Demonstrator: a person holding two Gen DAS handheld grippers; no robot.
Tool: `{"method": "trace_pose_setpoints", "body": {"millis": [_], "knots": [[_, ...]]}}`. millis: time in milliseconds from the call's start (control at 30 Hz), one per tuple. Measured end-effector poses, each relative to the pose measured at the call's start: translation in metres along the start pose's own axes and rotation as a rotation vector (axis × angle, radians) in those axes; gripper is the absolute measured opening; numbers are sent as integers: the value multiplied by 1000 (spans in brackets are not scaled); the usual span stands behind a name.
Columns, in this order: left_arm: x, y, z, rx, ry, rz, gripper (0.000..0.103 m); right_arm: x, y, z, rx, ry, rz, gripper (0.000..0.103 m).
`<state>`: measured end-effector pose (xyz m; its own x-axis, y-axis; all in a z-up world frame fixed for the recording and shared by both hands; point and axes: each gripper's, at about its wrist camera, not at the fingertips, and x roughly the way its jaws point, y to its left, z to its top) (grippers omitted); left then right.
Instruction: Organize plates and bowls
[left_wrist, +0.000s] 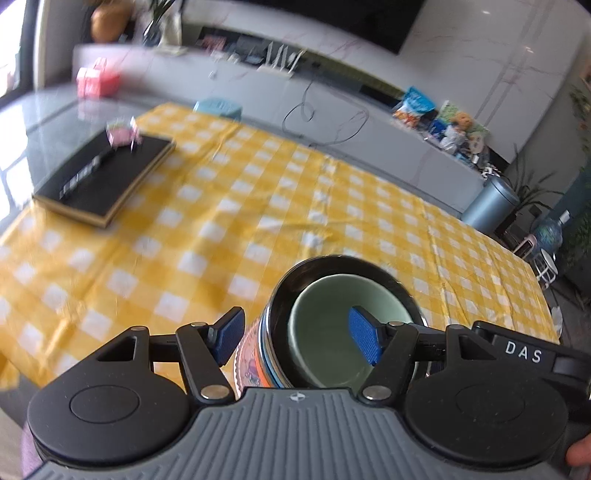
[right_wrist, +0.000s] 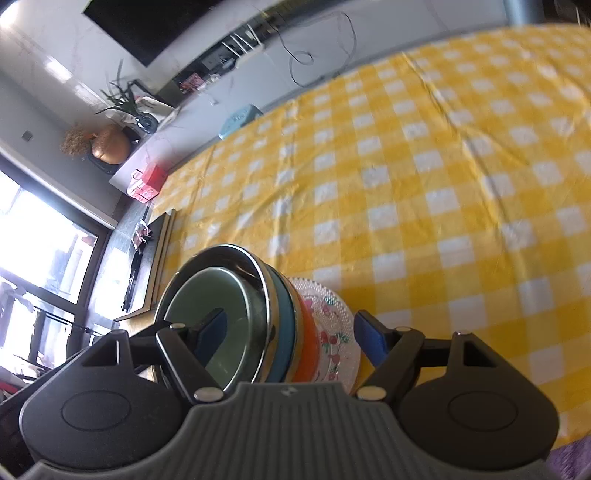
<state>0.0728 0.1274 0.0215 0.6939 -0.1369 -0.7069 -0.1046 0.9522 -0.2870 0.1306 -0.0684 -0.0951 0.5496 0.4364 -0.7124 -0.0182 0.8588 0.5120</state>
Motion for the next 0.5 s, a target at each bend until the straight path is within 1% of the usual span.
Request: {"method": "trace_pose_setpoints", "body": {"millis": [100, 267, 333, 500], "knots": [[-20, -9, -6, 65, -56, -7, 76, -19, 9, -7, -83, -57, -10, 75], [-48, -17, -17, 110, -119, 5, 76, -50, 19, -24, -210, -148, -37, 77], [-59, -20, -22, 142, -157, 17, 75, -61, 22, -35, -262, -187, -56, 77], [-82, -30, -43, 259, -252, 59, 75, -88, 27, -60, -366, -281, -97, 78]]}}
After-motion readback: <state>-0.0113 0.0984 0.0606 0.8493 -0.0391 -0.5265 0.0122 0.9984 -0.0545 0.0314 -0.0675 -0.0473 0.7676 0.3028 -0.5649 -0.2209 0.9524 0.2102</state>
